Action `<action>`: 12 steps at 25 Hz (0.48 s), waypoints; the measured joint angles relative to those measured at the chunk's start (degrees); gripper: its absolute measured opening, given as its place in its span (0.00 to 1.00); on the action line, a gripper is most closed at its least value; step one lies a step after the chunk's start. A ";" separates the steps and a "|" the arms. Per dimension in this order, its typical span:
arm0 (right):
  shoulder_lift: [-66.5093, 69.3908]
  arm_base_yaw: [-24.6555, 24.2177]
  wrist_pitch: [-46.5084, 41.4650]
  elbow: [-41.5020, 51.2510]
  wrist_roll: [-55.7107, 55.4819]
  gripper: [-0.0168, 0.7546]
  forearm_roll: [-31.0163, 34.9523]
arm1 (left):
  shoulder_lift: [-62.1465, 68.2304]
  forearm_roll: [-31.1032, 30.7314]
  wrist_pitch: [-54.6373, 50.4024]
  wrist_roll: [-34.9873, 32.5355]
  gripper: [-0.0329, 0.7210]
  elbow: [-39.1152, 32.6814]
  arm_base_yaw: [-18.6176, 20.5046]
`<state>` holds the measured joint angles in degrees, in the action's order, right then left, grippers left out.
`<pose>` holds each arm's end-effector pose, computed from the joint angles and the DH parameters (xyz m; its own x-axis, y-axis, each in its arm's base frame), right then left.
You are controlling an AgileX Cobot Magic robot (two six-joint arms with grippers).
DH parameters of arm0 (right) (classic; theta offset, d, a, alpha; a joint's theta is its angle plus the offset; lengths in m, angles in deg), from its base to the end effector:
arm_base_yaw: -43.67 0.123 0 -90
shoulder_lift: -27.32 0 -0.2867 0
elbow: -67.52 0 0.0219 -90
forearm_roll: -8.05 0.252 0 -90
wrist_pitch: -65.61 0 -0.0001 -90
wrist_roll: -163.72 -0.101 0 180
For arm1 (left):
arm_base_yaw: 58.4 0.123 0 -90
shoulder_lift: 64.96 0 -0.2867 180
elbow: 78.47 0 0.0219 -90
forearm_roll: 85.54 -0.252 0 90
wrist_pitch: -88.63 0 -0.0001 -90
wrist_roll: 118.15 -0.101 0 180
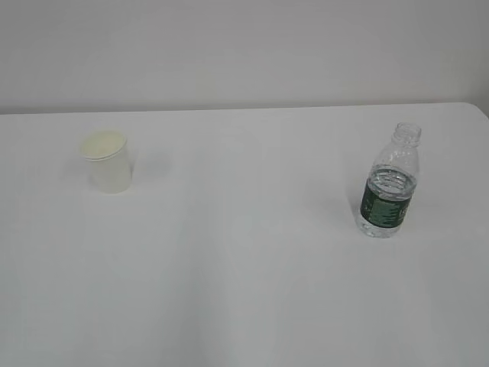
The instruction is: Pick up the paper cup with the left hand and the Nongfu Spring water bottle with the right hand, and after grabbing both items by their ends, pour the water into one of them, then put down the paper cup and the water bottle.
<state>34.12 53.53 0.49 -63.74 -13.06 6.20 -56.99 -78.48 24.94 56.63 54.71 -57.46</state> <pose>-0.0019 -0.0033 0.2660 -0.4908 -0.1561 -0.8572 -0.1810 0.9806 -0.0749 -0.0021 -0.0112 0.2783 -0.4709 0.0283 -0.8817 0.0978 0.9950 -0.0203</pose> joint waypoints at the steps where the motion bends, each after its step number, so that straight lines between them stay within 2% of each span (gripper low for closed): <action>1: 0.00 0.00 0.00 0.00 0.00 0.78 0.00 | 0.00 0.00 0.00 0.00 0.85 0.00 0.00; 12: 0.00 0.00 0.00 0.00 0.00 0.78 0.00 | 0.00 0.00 0.00 0.00 0.83 0.00 0.00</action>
<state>34.12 53.53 0.49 -63.74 -13.06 6.20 -56.99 -78.48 24.94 56.63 54.71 -57.46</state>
